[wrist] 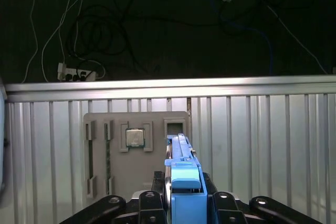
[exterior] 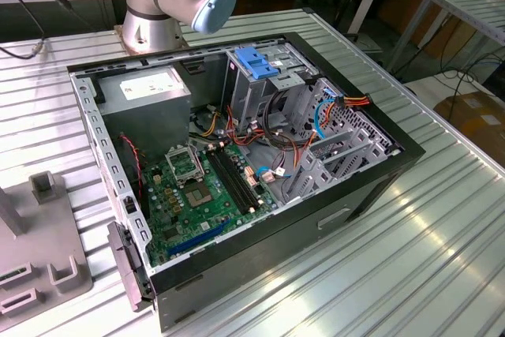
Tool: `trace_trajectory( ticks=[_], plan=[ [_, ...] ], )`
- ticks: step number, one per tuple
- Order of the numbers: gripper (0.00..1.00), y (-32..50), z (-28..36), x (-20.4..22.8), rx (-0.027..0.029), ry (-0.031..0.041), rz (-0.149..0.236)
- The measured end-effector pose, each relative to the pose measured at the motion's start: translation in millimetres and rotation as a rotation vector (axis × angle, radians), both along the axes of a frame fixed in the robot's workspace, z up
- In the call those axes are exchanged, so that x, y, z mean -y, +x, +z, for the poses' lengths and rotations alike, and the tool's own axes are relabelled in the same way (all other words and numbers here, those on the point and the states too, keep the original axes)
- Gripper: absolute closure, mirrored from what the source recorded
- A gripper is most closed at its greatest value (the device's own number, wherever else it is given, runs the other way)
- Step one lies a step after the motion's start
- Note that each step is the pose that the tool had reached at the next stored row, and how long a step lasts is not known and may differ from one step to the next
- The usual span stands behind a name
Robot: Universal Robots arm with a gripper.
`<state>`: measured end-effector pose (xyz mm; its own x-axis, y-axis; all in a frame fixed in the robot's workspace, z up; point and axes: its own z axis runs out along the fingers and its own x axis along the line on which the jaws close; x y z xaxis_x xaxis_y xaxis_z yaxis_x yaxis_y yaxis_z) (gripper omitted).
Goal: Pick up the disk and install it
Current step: 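Pick up the disk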
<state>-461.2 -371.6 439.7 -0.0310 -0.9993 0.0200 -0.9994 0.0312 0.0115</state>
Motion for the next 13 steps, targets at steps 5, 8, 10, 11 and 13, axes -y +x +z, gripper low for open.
trace_trajectory(
  ticks=[5, 8, 10, 11, 13],
  plan=[
    [0.63, 0.0, 4.4, 0.0, 0.0001, 0.0, 0.0],
    [0.63, 0.0, 7.9, 0.0, 0.0001, 0.0, 0.0],
    [0.63, 0.0, 9.8, 0.0, 0.0, 0.0, 0.0],
    [0.63, 0.0, 10.7, 0.0, 0.0001, 0.0, 0.0],
    [0.63, 0.1, 12.8, 0.0, 0.0001, -0.0002, 0.0]
  ],
)
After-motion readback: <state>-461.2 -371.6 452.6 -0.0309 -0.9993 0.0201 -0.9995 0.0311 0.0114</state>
